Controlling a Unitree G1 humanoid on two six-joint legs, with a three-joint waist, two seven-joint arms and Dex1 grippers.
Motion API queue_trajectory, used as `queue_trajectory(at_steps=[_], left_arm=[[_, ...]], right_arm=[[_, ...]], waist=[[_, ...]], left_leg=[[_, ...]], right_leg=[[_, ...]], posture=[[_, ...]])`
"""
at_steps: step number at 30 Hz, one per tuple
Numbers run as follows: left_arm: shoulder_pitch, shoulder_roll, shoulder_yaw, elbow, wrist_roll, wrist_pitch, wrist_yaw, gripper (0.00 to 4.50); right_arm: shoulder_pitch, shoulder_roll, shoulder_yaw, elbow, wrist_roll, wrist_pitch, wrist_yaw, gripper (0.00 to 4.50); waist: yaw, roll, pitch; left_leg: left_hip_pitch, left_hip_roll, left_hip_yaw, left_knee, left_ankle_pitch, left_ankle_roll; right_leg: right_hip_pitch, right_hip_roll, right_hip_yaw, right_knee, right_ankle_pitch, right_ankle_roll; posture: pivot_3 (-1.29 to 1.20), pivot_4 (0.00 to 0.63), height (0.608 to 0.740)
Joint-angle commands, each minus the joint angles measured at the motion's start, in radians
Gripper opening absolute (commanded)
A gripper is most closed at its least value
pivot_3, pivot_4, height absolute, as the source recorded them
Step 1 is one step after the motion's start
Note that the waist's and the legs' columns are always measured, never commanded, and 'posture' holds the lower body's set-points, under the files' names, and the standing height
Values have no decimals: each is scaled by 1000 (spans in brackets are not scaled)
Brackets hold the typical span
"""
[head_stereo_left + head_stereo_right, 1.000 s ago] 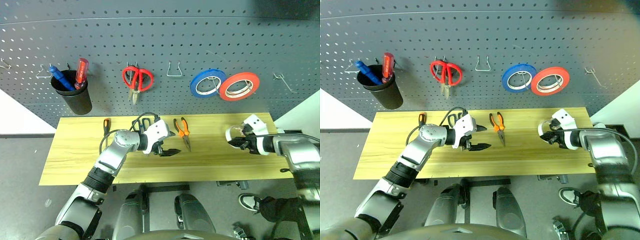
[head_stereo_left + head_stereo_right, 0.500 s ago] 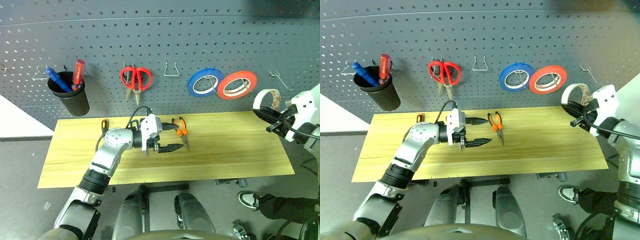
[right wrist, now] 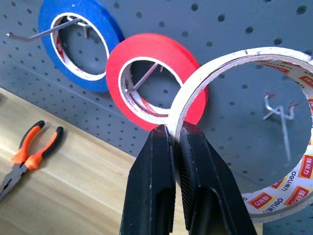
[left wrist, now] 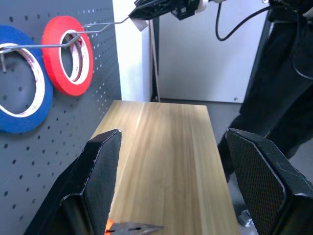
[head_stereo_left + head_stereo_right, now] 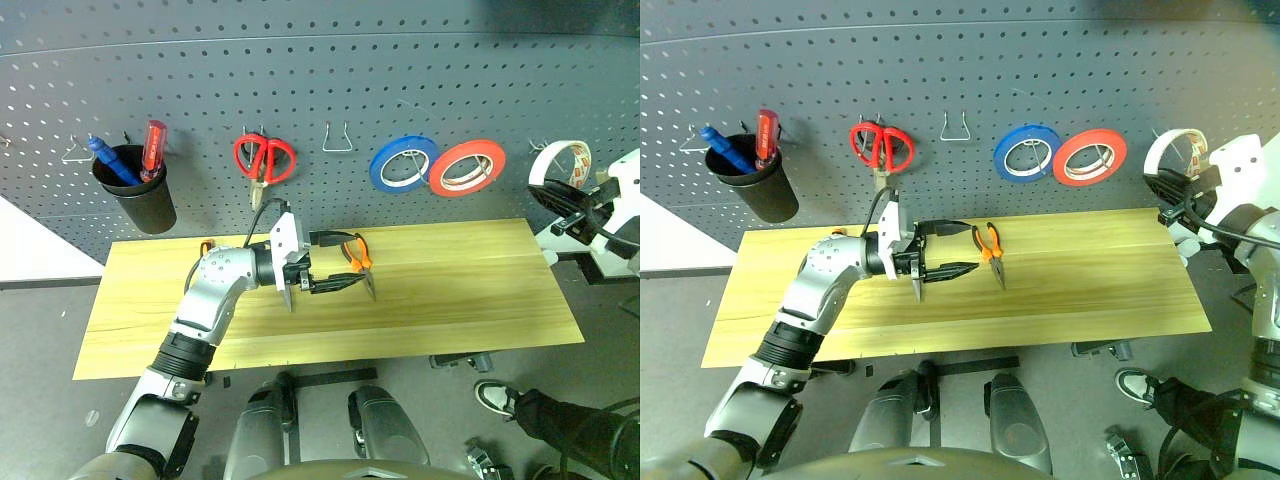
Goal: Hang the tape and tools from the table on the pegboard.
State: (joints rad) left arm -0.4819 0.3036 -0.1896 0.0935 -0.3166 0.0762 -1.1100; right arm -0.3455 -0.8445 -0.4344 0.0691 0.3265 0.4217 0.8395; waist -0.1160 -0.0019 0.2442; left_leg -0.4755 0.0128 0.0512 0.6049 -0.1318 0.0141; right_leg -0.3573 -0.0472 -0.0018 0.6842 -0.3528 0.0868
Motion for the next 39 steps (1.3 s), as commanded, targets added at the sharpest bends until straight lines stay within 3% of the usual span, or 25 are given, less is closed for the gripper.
queue_trajectory(at_steps=[1,9,17,24,30,37,39], left_arm=[[-13,1,11,-34,-10,-22,3,3615],[-29,0,18,-28,-7,-23,20,3615],[-25,1,16,-34,-5,-18,32,3615],[-29,15,26,-50,-8,-4,50,3615],[-11,25,29,-73,-11,6,66,3615],[10,26,28,-93,-13,9,87,3615],[14,28,32,-97,-17,10,90,3615]], right_arm=[[-45,-23,12,68,-29,-80,-23,11],[-139,-45,90,313,-90,-201,-21,11],[-393,49,235,669,-195,-372,-58,11],[-580,111,284,962,-264,-474,-159,11],[-605,99,288,1009,-267,-493,-127,1861],[-515,32,246,820,-198,-405,-28,4224],[-430,-3,233,662,-152,-289,41,4224]], waist=[[-6,0,0],[-9,3,-2],[-15,4,-3],[-9,4,-3],[-8,5,-4],[-1,5,-4],[9,5,-5]], left_leg=[[0,0,0,1,0,0],[0,0,0,4,1,2],[1,1,2,7,1,2],[0,1,2,7,1,2],[0,1,3,7,2,2],[0,1,3,7,2,2],[0,1,3,8,2,2]], right_leg=[[0,0,0,0,0,0],[1,0,1,1,3,1],[1,1,2,5,4,2],[1,1,2,5,4,2],[1,1,2,5,4,2],[0,1,2,6,4,2],[1,1,2,6,4,2]], posture=[[-254,140,740],[-240,138,740],[-227,141,740],[-200,144,740],[-183,141,740],[-179,133,740],[-184,130,740]])
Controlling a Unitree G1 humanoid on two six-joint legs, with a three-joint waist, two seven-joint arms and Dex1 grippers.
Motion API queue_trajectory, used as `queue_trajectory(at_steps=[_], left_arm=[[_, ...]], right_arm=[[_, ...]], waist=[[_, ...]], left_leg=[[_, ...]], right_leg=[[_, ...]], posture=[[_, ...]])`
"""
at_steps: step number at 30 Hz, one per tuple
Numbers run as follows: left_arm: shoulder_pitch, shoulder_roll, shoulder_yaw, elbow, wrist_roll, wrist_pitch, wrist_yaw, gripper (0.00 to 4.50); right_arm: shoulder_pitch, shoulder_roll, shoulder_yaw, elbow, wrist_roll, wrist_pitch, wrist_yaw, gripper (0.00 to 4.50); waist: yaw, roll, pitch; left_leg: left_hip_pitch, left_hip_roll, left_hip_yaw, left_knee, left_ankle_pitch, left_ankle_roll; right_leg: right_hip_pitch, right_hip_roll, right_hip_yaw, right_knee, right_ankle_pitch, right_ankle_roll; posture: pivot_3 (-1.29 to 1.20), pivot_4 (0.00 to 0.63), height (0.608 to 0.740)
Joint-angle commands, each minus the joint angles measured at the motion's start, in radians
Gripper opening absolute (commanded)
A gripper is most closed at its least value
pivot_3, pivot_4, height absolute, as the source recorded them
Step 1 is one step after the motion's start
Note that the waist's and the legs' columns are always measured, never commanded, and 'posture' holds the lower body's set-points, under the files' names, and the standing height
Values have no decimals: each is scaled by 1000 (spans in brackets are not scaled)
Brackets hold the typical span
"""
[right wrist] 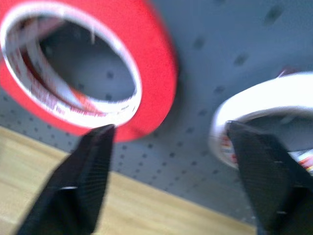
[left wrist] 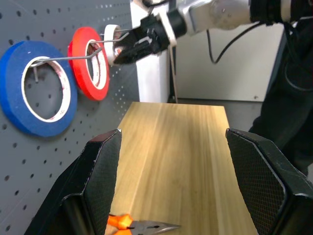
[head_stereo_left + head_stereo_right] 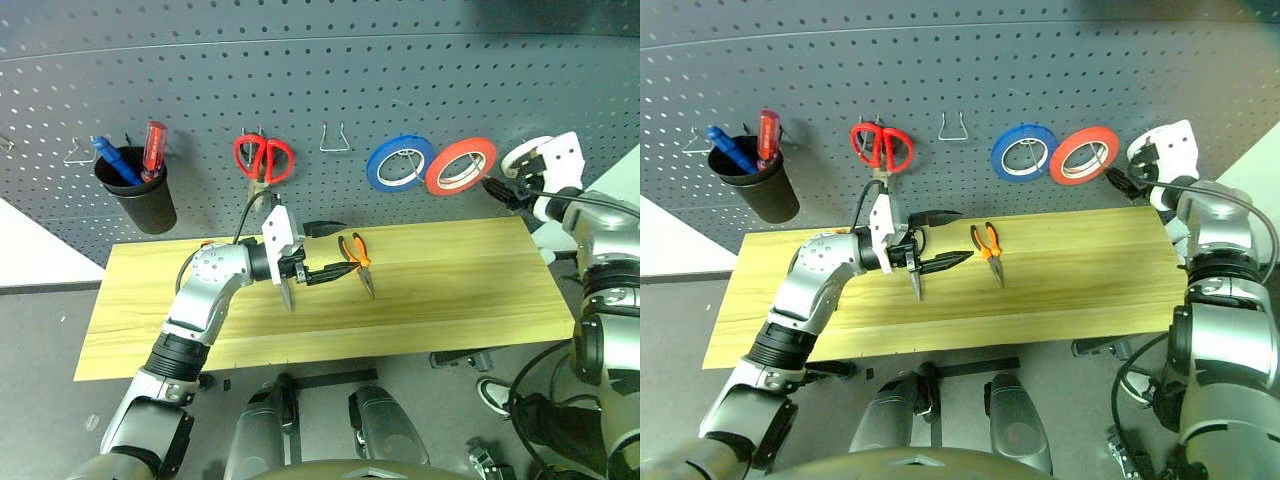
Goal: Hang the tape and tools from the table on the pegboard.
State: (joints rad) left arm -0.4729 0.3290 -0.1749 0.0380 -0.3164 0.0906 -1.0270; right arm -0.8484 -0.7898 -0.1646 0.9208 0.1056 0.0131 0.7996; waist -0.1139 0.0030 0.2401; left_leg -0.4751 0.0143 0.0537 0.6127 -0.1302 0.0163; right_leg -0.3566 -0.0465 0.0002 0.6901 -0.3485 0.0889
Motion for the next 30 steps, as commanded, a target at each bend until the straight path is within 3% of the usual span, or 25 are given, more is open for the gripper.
queue_trajectory(at_steps=[1,7,10,13,16,20,30], left_arm=[[6,4,19,-43,-18,-5,8,3615],[23,27,38,-33,-17,1,15,3615],[42,46,41,-29,-5,10,20,3615],[90,87,37,-38,11,12,12,3615],[123,113,49,-58,-7,47,20,3615],[153,178,79,-62,-10,141,36,3615],[168,250,107,-36,21,217,89,3615]], right_arm=[[109,-70,-41,-255,86,174,100,4224],[401,-196,-88,-723,262,671,216,4224],[492,-189,-136,-856,330,791,193,4224],[522,-109,-132,-958,381,884,121,4224],[507,-30,-64,-985,346,908,27,4224],[412,89,126,-889,242,1000,-114,4371],[166,280,303,-694,157,1041,-198,4371]], waist=[[12,1,-1],[17,5,-8],[12,5,-14],[-5,5,-22],[-18,2,-34],[-36,2,-36],[-37,3,-37]], left_leg=[[0,0,0,0,0,0],[0,0,0,0,0,0],[0,0,-1,0,-1,-1],[1,1,0,0,-2,-2],[1,1,0,-1,-2,-2],[2,1,0,-1,-2,-3],[-2,1,7,-4,-2,-2]], right_leg=[[0,0,0,0,0,0],[0,-1,1,0,0,-1],[0,-1,1,0,1,-1],[0,-1,2,0,1,-2],[0,-1,3,0,1,-2],[-3,-2,4,-1,0,-8],[-9,-8,3,-2,4,-5]], posture=[[-186,129,740],[-214,122,740],[-225,123,740],[-239,125,740],[-257,125,740],[-269,131,740],[-211,171,740]])
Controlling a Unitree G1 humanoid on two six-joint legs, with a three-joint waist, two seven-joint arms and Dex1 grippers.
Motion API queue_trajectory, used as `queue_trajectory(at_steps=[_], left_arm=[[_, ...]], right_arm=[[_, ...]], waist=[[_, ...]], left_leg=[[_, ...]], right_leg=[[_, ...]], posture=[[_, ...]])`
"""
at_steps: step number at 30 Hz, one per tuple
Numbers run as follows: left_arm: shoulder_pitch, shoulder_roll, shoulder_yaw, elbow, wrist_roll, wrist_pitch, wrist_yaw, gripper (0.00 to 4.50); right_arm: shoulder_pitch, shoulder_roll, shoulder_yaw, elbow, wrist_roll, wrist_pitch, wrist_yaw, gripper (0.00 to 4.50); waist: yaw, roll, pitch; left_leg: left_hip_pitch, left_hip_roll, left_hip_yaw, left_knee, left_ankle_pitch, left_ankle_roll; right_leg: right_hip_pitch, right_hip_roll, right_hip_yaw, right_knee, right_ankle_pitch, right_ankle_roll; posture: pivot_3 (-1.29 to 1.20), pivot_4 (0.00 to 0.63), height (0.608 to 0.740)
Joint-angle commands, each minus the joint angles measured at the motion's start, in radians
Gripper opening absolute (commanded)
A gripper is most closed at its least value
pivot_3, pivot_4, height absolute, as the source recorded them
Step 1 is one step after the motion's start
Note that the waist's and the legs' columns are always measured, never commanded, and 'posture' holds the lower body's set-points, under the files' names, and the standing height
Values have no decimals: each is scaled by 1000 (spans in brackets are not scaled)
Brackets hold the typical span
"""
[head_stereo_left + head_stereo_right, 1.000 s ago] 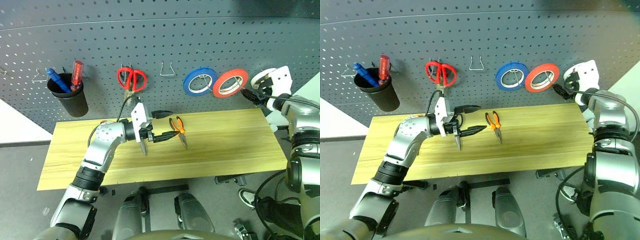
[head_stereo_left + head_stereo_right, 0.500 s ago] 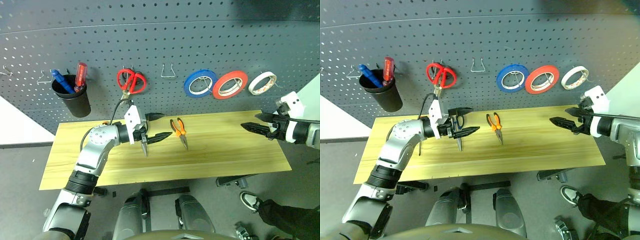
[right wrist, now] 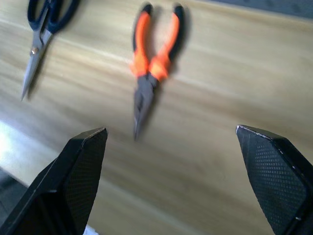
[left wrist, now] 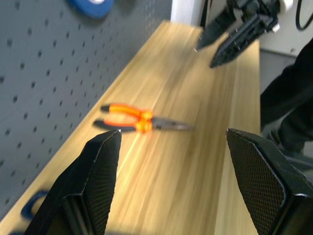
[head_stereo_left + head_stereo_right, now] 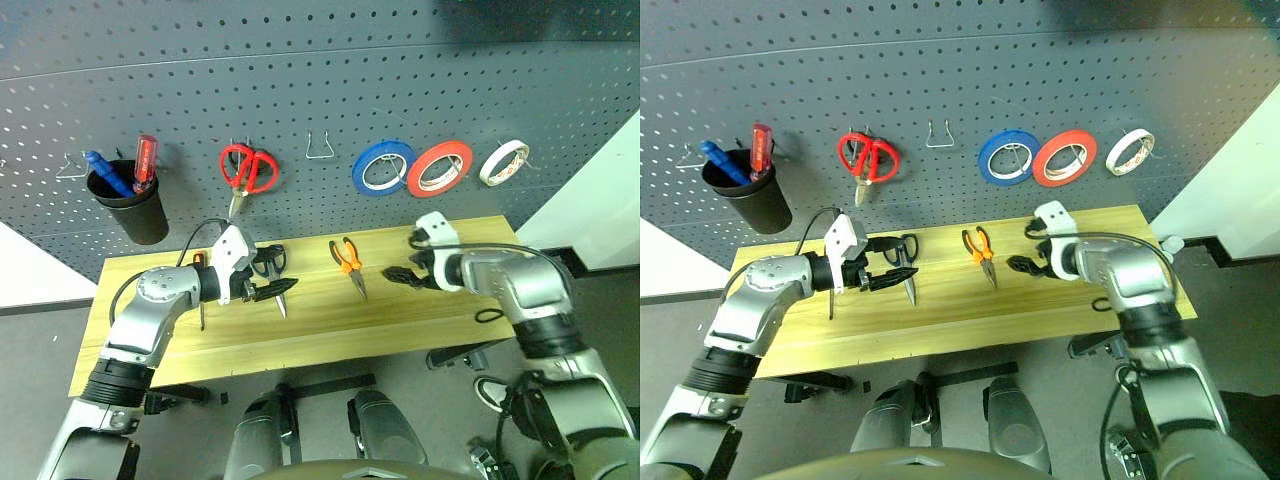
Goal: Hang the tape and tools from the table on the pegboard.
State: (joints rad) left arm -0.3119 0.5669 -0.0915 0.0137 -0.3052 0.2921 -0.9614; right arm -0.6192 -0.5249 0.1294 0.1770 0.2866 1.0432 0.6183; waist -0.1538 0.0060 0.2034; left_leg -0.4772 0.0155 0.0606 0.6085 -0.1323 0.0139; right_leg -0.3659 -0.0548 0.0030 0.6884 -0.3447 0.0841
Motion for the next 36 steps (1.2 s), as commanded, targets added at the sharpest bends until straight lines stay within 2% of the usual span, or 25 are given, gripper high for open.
queue_trajectory(at_steps=[1,8,14,27,36], left_arm=[[8,19,17,-11,21,22,28,3615],[-10,14,-7,16,94,18,82,3615],[6,5,3,-1,87,39,96,3615],[57,-11,18,-50,75,55,143,3615],[94,1,19,-90,79,55,155,3615]], right_arm=[[-97,33,9,87,-27,22,-26,4371],[-229,136,31,278,-80,-20,-70,4371],[-315,215,9,414,-119,-97,-114,4371],[-404,304,23,670,-225,-285,-191,4371],[-454,361,4,825,-257,-336,-210,4371]], waist=[[6,0,0],[12,-4,10],[31,-10,52],[58,-14,116],[60,-18,133]], left_leg=[[0,0,0,-1,0,0],[0,0,1,-5,0,0],[0,0,7,-11,0,2],[-3,2,17,-17,1,6],[-3,2,22,-19,0,7]], right_leg=[[0,0,0,0,0,0],[-3,-2,-1,0,-2,-3],[-9,-9,-2,-1,-1,-6],[-16,-13,-5,-4,1,-2],[-19,-19,-11,-3,1,-1]], posture=[[-198,185,740],[-136,280,740],[-96,344,740],[-49,391,740],[-24,401,740]])
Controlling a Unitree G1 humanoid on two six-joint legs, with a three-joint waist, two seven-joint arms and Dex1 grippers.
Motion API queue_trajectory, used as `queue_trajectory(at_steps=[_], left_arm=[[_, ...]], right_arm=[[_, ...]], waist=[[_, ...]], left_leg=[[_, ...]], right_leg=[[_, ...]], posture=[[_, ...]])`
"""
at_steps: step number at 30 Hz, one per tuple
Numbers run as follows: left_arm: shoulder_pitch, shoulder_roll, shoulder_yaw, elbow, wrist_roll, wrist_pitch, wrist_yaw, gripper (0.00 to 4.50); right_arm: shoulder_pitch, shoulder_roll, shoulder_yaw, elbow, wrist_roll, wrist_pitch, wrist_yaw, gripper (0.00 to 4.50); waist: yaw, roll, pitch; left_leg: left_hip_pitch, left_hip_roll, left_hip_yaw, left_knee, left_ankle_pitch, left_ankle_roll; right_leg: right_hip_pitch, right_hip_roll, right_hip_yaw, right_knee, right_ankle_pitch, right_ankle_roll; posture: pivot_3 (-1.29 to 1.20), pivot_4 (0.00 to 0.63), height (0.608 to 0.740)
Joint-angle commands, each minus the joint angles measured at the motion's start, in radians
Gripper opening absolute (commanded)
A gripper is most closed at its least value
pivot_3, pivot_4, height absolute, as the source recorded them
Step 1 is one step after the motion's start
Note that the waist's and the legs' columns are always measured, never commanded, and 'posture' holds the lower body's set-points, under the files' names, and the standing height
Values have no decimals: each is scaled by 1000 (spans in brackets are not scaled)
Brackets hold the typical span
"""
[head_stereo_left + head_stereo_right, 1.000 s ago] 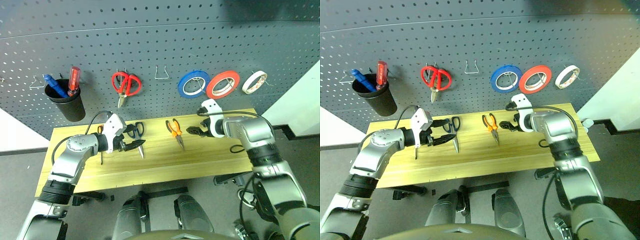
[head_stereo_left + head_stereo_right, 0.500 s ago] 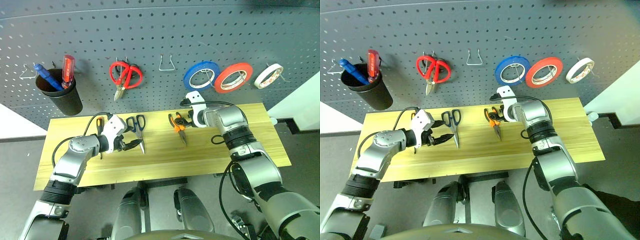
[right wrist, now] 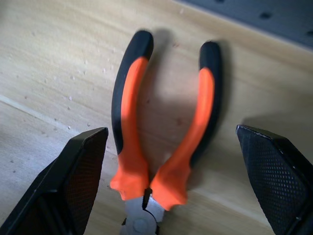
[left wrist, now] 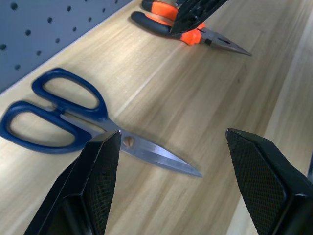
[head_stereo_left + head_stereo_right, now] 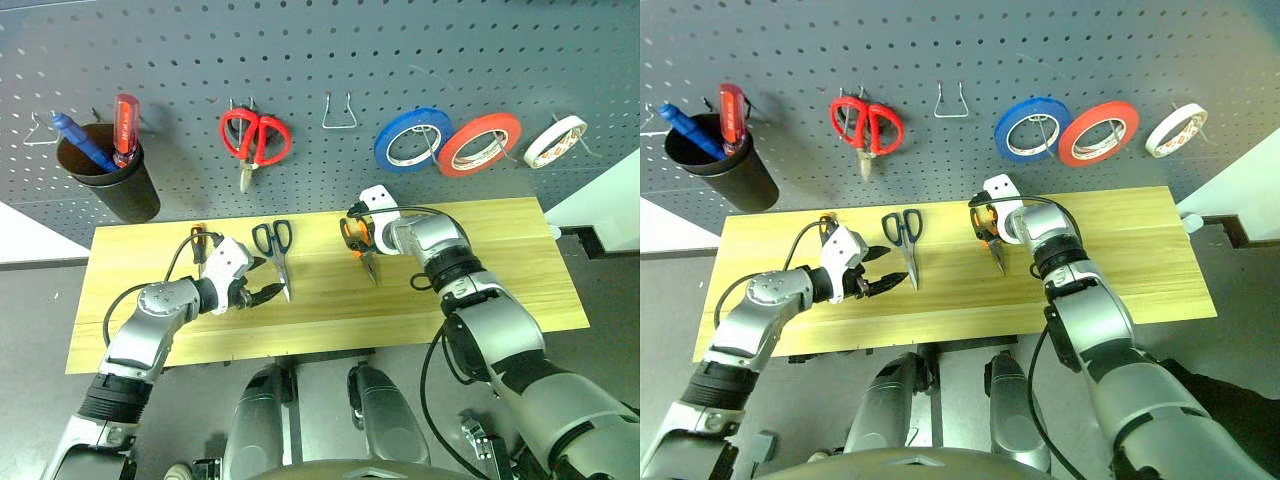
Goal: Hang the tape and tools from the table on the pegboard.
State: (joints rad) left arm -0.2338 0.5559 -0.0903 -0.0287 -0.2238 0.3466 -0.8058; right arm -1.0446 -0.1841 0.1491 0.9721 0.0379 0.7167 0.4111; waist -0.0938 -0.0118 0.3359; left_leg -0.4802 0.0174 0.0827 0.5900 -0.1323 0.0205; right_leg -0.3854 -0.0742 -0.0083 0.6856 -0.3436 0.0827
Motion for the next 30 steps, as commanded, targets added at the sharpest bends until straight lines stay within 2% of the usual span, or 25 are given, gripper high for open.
queue_trajectory(at_steps=[1,14,17,22,28,30], left_arm=[[17,14,20,-48,-2,0,0,3615],[16,26,29,-39,1,-9,9,3615],[17,25,28,-39,2,-11,11,3615],[16,29,27,-30,6,-19,10,3615],[24,40,44,-37,-14,-27,-13,3615],[39,43,60,-58,-39,-34,-32,3615]], right_arm=[[-31,26,-15,41,-12,-10,-5,4371],[-58,68,24,105,-88,51,25,4371],[-62,65,29,111,-101,63,29,3789],[-65,60,35,125,-120,67,41,2372],[-50,17,61,35,-114,115,168,2277],[-4,-28,74,-105,-95,161,244,2276]], waist=[[0,0,0],[0,-1,1],[0,-1,0],[-1,-1,0],[2,-2,0],[4,-2,-1]], left_leg=[[0,0,1,0,0,0],[0,0,4,-2,-2,-2],[0,0,4,-4,-2,-3],[1,0,6,-7,-2,-3],[1,0,6,-9,0,-5],[1,0,6,-10,0,-5]], right_leg=[[0,-1,-1,0,0,0],[-3,-8,-9,1,0,0],[-4,-9,-10,0,0,0],[-4,-15,-23,-1,0,0],[-4,-15,-25,-1,0,1],[-5,-15,-25,-1,1,1]], posture=[[-24,401,740],[-14,372,740],[-12,364,740],[-7,347,740],[-13,314,740],[-19,293,740]])
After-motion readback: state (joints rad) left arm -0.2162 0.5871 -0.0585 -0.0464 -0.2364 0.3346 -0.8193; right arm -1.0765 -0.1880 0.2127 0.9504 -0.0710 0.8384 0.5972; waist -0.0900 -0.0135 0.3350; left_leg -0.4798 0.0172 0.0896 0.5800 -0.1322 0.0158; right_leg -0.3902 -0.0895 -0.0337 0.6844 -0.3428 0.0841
